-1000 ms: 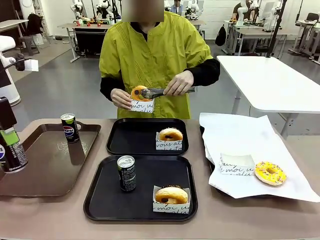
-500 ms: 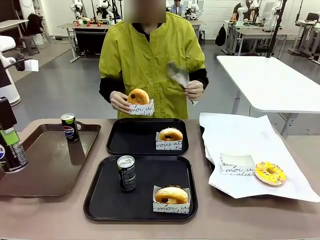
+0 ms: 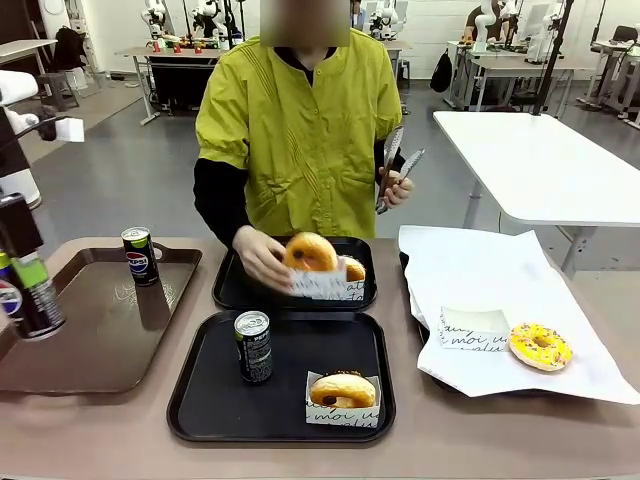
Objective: Set up donuts and drinks on trays.
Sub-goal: Pick up one Pepsi coke from the Handle tray and place it on the Flat Tray without a Pepsi coke.
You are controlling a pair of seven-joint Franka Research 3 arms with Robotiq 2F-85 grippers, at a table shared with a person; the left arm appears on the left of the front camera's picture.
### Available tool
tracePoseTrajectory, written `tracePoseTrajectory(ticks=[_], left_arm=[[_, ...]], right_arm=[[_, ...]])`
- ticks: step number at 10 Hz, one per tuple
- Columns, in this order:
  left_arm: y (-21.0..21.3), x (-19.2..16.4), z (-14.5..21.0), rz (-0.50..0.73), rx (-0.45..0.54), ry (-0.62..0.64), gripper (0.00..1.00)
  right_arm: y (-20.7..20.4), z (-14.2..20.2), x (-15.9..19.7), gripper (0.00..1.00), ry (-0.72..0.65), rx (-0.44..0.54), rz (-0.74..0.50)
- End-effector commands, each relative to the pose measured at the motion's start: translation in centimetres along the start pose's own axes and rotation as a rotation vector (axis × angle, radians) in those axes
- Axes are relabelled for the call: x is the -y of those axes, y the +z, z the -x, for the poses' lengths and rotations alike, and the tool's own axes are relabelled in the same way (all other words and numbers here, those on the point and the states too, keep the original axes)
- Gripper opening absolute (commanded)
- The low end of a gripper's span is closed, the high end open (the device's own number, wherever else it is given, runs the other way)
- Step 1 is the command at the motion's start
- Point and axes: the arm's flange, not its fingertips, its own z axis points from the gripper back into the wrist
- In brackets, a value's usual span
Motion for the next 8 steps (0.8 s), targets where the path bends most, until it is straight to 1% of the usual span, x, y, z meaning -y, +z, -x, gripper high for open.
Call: tracePoseTrajectory(ticks=[1, 2, 3, 5, 6, 8], left_arm=[[0.3, 0.3, -4.6, -0.013, 0.038, -0.001, 0.58], [0.6, 0.3, -6.8, -0.021, 0.024, 0.001, 0.58], [0.6, 0.5, -7.7, -0.018, 0.038, 0.006, 0.58], [0.4, 1.1, -7.4, -0.028, 0.040, 0.023, 0.58], [-0.3, 0.2, -7.7, -0.030, 0.033, -0.009, 0.58], [-0.3, 0.2, -7.7, -0.030, 0.033, -0.009, 0.58]], right_arm=[[0.0, -0.2, -0.1, 1.00, 0.016, 0.016, -0.028], [0.0, -0.2, -0.1, 1.00, 0.016, 0.016, -0.028], [0.0, -0.2, -0.1, 1.00, 0.016, 0.016, -0.028], [0.0, -0.2, -0.1, 1.00, 0.016, 0.016, -0.028], [0.0, -0.2, -0.1, 1.00, 0.016, 0.016, -0.028], [0.0, -0.2, -0.1, 1.00, 0.016, 0.016, -0.028]])
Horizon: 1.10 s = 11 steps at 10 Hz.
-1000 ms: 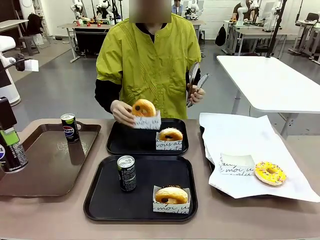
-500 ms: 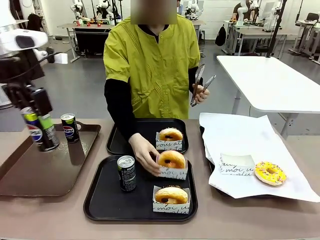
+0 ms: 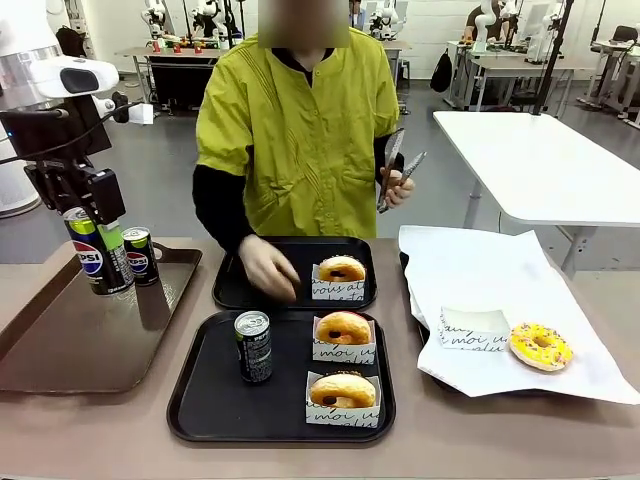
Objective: Set up donuts and drinks on trays.
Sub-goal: Pick up one Pepsi coke from the Handle tray and place it on the Flat Tray without a Pepsi coke.
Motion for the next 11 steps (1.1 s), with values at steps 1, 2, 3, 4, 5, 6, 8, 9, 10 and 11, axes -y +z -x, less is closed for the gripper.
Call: tracePoseTrajectory(ticks=[1, 2, 3, 4, 5, 6, 8, 9, 10, 11], left_arm=[[0.1, 0.1, 0.0, -0.001, 0.001, -0.001, 0.58], [-0.4, 0.2, -0.7, -0.025, 0.078, -0.031, 0.58], [-0.9, 0.0, -3.9, -0.065, 0.114, -0.036, 0.58], [-1.6, -0.3, -8.1, -0.057, 0.093, -0.046, 0.58], [-2.9, -0.2, -11.6, -0.070, 0.093, -0.033, 0.58], [-4.7, 0.2, -14.5, -0.099, 0.106, -0.004, 0.58], [-8.1, -0.2, -19.1, -0.107, 0.100, 0.056, 0.58], [-9.1, -0.5, -21.1, -0.106, 0.081, 0.057, 0.58], [-9.8, -0.4, -22.0, -0.098, 0.068, 0.060, 0.58], [-9.8, 0.2, -20.9, -0.077, 0.041, 0.062, 0.58]], right_arm=[[0.0, -0.2, -0.1, 1.00, 0.016, 0.016, -0.028], [0.0, -0.2, -0.1, 1.00, 0.016, 0.016, -0.028], [0.0, -0.2, -0.1, 1.00, 0.016, 0.016, -0.028], [0.0, -0.2, -0.1, 1.00, 0.016, 0.016, -0.028], [0.0, -0.2, -0.1, 1.00, 0.016, 0.016, -0.028], [0.0, -0.2, -0.1, 1.00, 0.016, 0.016, -0.028], [0.0, -0.2, -0.1, 1.00, 0.016, 0.016, -0.028], [0.0, -0.2, -0.1, 1.00, 0.016, 0.016, -0.028], [0.0, -0.2, -0.1, 1.00, 0.016, 0.016, -0.028], [0.0, -0.2, -0.1, 1.00, 0.016, 0.016, -0.028]])
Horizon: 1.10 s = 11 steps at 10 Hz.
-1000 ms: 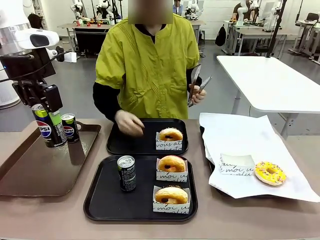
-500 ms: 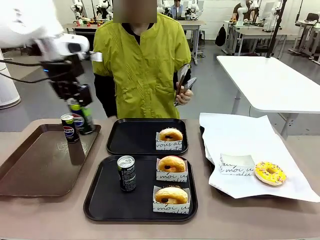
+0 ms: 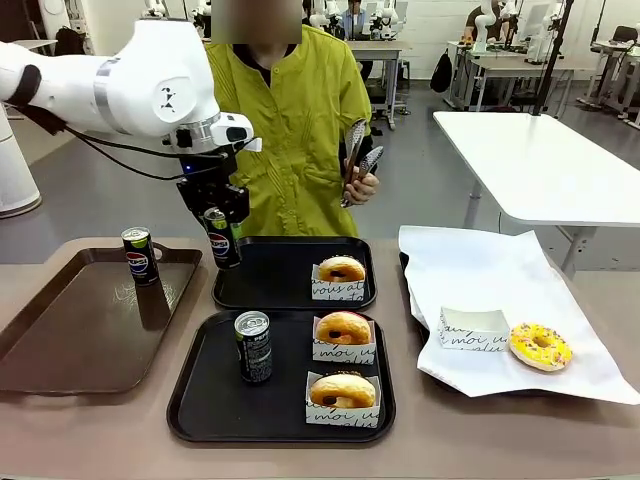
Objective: Set up donuts and drinks on trays.
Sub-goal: Pick up one Pepsi coke from the Handle tray and place it on the Flat Tray without a Pepsi coke.
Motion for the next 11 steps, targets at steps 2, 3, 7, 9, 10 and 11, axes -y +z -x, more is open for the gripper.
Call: tracePoseTrajectory(ticks=[2, 3, 7, 9, 10, 11], left_arm=[[0.4, -0.2, 0.6, -0.005, 0.016, -0.004, 0.58], [0.4, -0.2, 0.6, -0.005, 0.016, -0.004, 0.58], [-2.5, 0.6, -1.3, -0.004, 0.028, -0.002, 0.58], [-4.1, 1.0, -2.0, -0.016, 0.061, -0.004, 0.58], [-5.1, 1.3, -2.2, -0.032, 0.050, -0.007, 0.58], [-6.2, 1.2, -2.6, -0.049, 0.027, -0.008, 0.58]], right_arm=[[-0.1, -0.2, -0.1, 1.00, 0.016, 0.015, -0.028], [-0.1, -0.2, -0.1, 1.00, 0.016, 0.015, -0.028], [-0.1, -0.2, -0.1, 1.00, 0.016, 0.015, -0.028], [-0.1, -0.2, -0.1, 1.00, 0.016, 0.015, -0.028], [-0.1, -0.2, -0.1, 1.00, 0.016, 0.015, -0.028], [-0.1, -0.2, -0.1, 1.00, 0.016, 0.015, -0.028]])
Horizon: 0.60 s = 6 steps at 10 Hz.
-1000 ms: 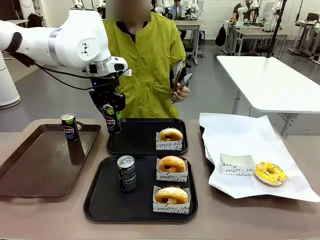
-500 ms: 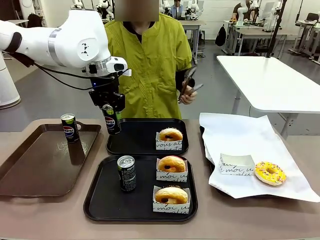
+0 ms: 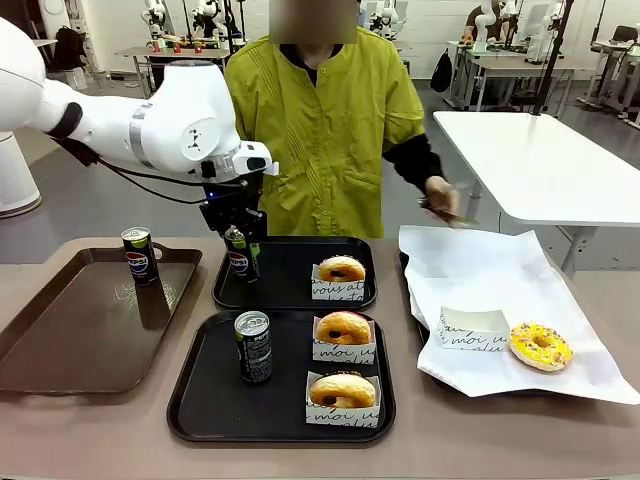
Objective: Set up donuts and drinks on trays.
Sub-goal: Pick up one Pepsi coke from the Handle tray and place it on the Flat Tray without a Pepsi coke.
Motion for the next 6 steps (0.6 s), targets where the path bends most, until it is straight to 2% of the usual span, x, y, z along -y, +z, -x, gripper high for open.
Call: tracePoseTrajectory(ticks=[1, 2, 6], left_arm=[[-0.9, 0.1, -1.1, -0.051, -0.011, 0.006, 0.58], [-1.1, 0.2, -1.1, -0.053, -0.013, -0.003, 1.00], [1.8, 0.8, -0.1, -0.056, 0.012, -0.006, 1.00]], right_arm=[[-0.1, -0.2, -0.1, 1.00, 0.016, 0.015, -0.028], [-0.1, -0.2, -0.1, 1.00, 0.016, 0.015, -0.028], [-0.1, -0.2, -0.1, 1.00, 0.016, 0.015, -0.028]])
